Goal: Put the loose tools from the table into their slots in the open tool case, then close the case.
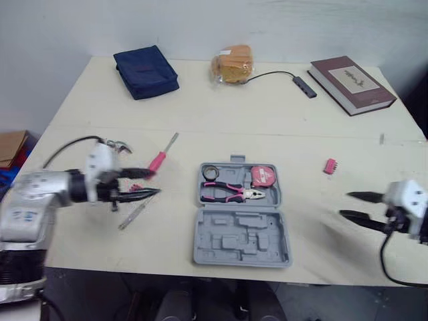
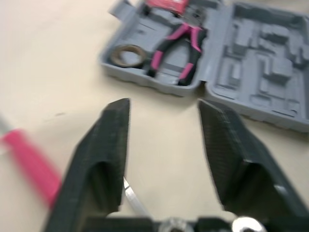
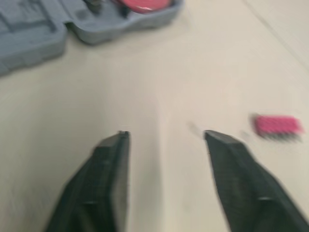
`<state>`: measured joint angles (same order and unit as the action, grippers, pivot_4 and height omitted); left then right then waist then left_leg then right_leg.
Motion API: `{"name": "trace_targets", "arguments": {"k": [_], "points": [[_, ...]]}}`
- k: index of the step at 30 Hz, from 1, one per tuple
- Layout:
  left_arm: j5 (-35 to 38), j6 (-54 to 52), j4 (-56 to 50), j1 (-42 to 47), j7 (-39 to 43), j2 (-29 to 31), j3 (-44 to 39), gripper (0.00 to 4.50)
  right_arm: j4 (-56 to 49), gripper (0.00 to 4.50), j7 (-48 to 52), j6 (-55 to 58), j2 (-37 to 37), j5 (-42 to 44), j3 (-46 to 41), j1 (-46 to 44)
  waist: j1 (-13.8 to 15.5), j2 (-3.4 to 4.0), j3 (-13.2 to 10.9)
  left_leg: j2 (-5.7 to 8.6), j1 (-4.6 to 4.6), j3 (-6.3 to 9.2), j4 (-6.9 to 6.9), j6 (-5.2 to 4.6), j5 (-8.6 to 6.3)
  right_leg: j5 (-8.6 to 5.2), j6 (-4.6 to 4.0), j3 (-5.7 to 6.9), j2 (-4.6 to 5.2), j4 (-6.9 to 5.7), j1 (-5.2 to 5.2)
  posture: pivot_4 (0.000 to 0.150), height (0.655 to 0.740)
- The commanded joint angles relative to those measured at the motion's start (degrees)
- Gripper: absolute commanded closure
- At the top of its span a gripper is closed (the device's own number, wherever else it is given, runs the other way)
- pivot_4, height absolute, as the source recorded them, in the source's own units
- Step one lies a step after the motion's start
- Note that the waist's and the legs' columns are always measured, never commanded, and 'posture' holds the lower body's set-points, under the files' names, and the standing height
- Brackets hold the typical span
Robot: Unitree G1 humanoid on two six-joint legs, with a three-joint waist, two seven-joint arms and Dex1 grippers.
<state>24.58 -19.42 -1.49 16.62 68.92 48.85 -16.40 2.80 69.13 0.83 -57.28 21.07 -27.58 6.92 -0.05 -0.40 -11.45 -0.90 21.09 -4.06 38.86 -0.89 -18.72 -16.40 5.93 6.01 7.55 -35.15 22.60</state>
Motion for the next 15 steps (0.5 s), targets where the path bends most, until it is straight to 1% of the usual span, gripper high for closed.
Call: {"name": "trace_targets", "arguments": {"k": [1,2,3,6,10,12,15], "points": [[-0.55,5.04,13.52,-4.08,-2.19,3.9,-11.06,0.48,6.64,0.07,-0.3,-5.2,-1.62,-1.32,-7.59,2.2,-0.14,0.01,0.0,-0.01,-0.01,0.0,0.0,-0.01,-0.04,0.0,0.0,-0.02,0.0,-0.01,0.01,0.15,0.74],[-0.63,6.28,16.25,-4.78,-2.35,4.69,-12.53,0.02,7.94,0.0,-0.33,-6.19,-1.8,-1.57,-8.55,2.6,-0.19,0.01,0.0,-0.02,0.0,-0.03,-0.03,-0.05,-0.11,-0.01,-0.02,-0.03,0.0,-0.01,0.06,0.15,0.74],[-0.16,6.55,19.73,-4.81,-3.18,5.53,-14.39,0.02,9.36,0.0,-0.18,-6.71,-1.89,-1.3,-9.6,2.89,-0.15,0.0,0.0,-0.02,0.02,-0.06,-0.08,-0.03,-0.11,-0.02,-0.04,-0.03,-0.02,0.0,0.13,0.15,0.74],[-0.93,12.09,32.91,-5.55,-6.73,8.73,-20.14,0.02,17.31,0.0,-0.33,-14.81,-3.41,-4.81,-11.64,4.8,-0.14,0.01,-0.01,0.0,0.09,-0.1,-0.12,-0.04,-0.12,-0.02,-0.02,-0.02,0.02,0.08,0.17,0.15,0.74],[-4.35,21.68,47.55,-6.51,-10.25,13.53,-21.38,0.02,22.82,0.0,0.27,-19.91,-2.76,-2.92,-12.94,4.08,-0.16,0.0,0.0,-0.01,0.05,-0.14,-0.19,-0.04,-0.2,-0.01,-0.01,-0.05,0.1,0.16,0.18,0.15,0.74],[-4.26,23.98,51.68,-6.12,-10.6,14.63,-21.59,0.02,25.63,0.0,-0.74,-21.63,-2.82,-3.03,-13.77,4.34,-0.1,0.0,0.0,0.0,0.03,-0.16,-0.24,-0.03,-0.21,-0.01,-0.01,-0.07,0.16,0.15,0.2,0.15,0.74],[-4.19,26.11,54.68,-5.85,-9.67,15.28,-20.89,0.02,28.73,0.0,-0.63,-23.98,-3.09,-2.96,-14.0,4.98,0.02,0.0,0.0,0.02,-0.01,-0.15,-0.47,0.14,-0.28,-0.01,-0.01,-0.06,0.24,0.18,0.25,0.15,0.74]]}}
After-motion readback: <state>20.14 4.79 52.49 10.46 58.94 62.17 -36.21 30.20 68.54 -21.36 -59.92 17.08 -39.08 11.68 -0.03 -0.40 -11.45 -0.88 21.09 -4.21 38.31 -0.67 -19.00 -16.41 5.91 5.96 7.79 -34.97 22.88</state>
